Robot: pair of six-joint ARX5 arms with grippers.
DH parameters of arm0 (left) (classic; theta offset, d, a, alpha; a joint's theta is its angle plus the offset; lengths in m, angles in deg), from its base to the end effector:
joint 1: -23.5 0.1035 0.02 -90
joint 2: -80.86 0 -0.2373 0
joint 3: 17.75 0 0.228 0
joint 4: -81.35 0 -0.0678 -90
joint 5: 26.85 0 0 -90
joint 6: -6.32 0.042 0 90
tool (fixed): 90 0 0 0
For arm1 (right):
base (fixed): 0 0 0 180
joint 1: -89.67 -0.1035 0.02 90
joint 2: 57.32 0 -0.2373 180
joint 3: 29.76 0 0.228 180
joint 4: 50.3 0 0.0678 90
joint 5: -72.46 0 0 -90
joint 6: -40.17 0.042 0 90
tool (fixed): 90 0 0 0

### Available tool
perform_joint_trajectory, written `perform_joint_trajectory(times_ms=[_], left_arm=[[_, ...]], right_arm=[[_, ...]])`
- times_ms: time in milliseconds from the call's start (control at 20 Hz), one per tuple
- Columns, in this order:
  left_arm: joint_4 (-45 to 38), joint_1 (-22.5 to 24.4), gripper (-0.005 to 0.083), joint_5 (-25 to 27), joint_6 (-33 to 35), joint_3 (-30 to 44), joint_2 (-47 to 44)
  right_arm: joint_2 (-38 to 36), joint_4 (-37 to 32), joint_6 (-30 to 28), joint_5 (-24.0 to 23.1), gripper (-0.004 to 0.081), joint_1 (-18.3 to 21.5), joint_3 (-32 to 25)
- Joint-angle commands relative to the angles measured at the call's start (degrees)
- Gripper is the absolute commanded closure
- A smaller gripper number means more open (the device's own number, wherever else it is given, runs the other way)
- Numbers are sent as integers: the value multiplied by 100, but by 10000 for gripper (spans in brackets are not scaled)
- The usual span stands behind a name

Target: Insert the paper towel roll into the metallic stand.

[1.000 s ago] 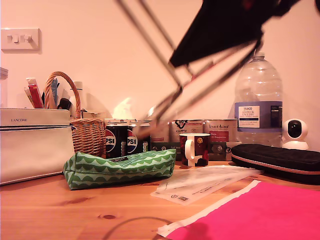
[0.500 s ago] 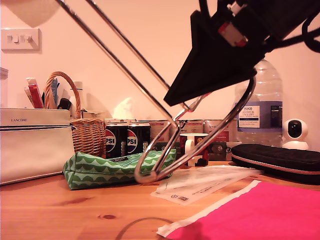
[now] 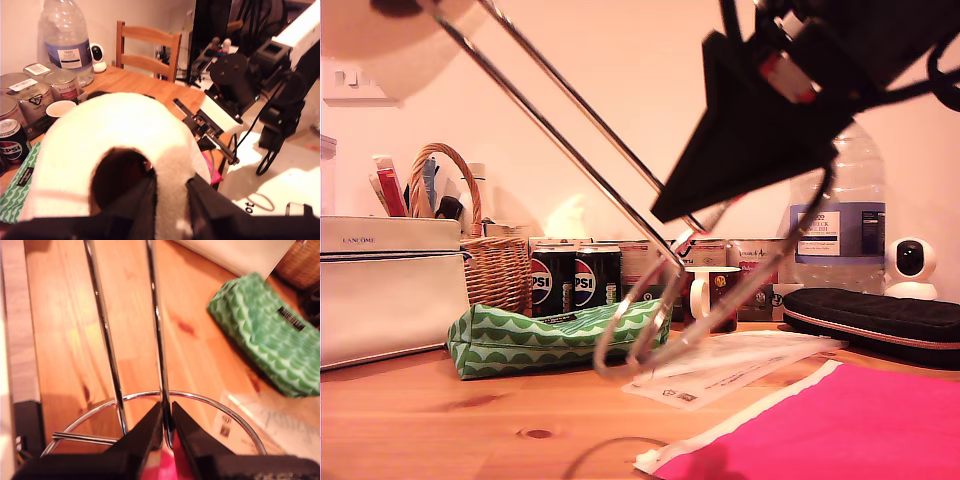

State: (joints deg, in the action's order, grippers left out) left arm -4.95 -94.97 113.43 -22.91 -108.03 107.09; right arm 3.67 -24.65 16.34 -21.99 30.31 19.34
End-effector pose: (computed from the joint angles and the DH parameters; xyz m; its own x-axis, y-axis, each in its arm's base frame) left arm 0.0336 -0.0059 0.3666 0.4114 -0.8549 -0.3161 0.8835 0.4593 -0.0923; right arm 0.1124 0.1833 0.1972 0.4696 0.6406 -0.6075 -0.8814 0.3014 -0.3636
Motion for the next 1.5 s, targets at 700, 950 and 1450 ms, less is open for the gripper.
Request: perform_joint_trajectory(times_ms=[700,950,1450], left_arm=[[-24,1298,797,-597,-238,125,1823],[-26,2048,797,-911,-160,125,2428],[-254,3923,797,-1587,667,125,3235]], right_arm=[[-42,-81,142,-61,781,105,77],[-42,-118,210,-42,781,103,74],[-44,-22,584,-39,781,103,74]])
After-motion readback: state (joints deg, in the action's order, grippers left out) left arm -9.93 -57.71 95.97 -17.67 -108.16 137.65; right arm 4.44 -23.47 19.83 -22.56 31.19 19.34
